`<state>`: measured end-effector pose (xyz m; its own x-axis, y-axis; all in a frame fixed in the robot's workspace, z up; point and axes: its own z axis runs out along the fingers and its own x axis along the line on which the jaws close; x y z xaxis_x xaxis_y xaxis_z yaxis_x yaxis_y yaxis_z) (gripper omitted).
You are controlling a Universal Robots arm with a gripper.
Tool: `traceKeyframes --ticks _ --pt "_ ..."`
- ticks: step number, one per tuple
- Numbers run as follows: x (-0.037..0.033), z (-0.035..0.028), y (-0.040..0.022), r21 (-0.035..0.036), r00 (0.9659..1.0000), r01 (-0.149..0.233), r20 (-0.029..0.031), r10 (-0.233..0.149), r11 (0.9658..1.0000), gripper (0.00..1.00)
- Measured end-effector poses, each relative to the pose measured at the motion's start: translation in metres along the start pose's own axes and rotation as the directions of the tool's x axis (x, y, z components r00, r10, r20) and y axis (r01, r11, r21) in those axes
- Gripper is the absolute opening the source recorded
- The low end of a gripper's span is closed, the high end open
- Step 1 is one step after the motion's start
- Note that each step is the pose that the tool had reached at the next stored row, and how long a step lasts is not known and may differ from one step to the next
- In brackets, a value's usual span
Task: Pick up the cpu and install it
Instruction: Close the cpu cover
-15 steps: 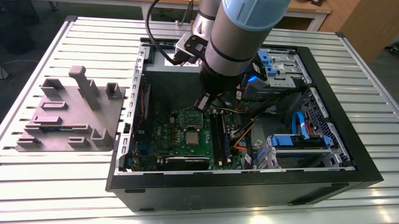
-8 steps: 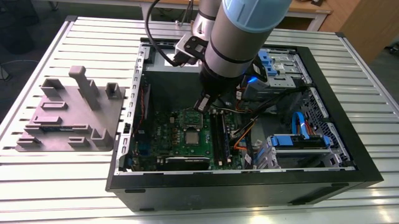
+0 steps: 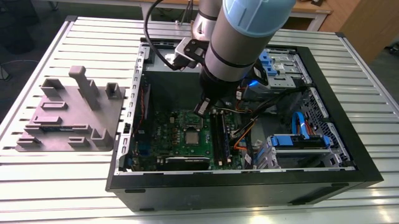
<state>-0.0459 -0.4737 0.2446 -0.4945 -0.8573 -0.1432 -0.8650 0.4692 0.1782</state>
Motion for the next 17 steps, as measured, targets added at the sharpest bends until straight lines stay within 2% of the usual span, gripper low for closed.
traceKeyframes --ticks 17 --pt "0.0137 -0.0034 -0.0075 -0.0003 1.0 0.002 -0.0003 -0.002 1.0 0.1"
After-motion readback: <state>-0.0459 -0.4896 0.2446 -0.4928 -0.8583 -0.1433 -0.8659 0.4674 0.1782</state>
